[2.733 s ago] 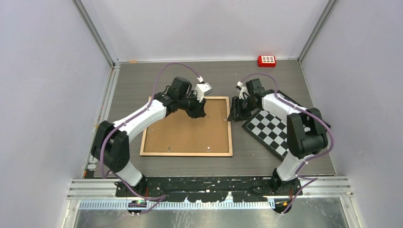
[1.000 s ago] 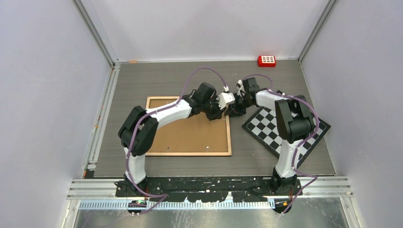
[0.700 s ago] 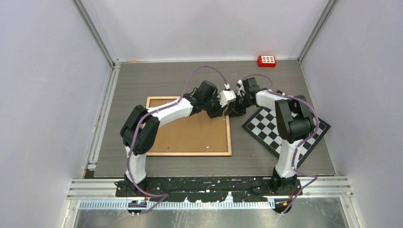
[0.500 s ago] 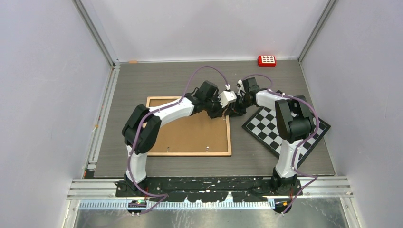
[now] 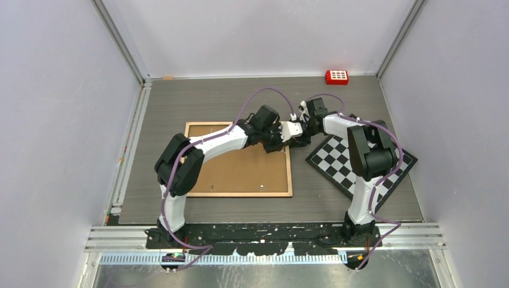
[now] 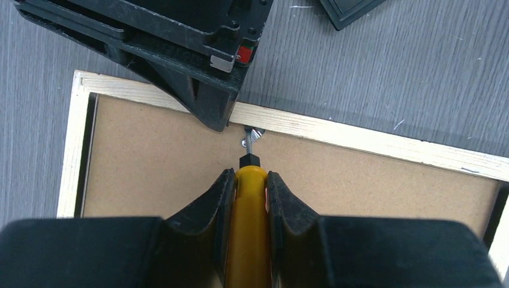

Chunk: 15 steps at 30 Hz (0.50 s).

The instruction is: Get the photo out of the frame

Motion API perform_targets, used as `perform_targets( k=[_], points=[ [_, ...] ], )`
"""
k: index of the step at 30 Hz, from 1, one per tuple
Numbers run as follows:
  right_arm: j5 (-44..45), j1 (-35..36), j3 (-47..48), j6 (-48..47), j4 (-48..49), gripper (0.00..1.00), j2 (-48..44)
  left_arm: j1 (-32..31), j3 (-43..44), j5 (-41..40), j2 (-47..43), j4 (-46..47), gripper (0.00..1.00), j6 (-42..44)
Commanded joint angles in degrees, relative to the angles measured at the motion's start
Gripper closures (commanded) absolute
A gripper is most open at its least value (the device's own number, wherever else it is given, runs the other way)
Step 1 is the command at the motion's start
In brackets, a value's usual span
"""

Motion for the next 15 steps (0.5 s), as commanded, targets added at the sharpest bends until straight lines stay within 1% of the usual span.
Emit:
perform_targets(
  k=[1,10,15],
  points=[
    [-0.6,0.4,-0.2,1.6,1.5,0.94,1.1,-1.0,-0.3,0.1,-2.1,-5.7,1.0,1.3],
    [-0.2,0.5,-0.5,1.5,1.5,0.94,1.2,-1.0,-0.4,-1.2,-3.4,-9.7,1.0,3.4],
    [0.0,0.4,-0.4,1.5,1.4,0.97,1.3,-1.1,-1.1,-1.6,-3.9,-10.5,1.0,3.9]
  ],
)
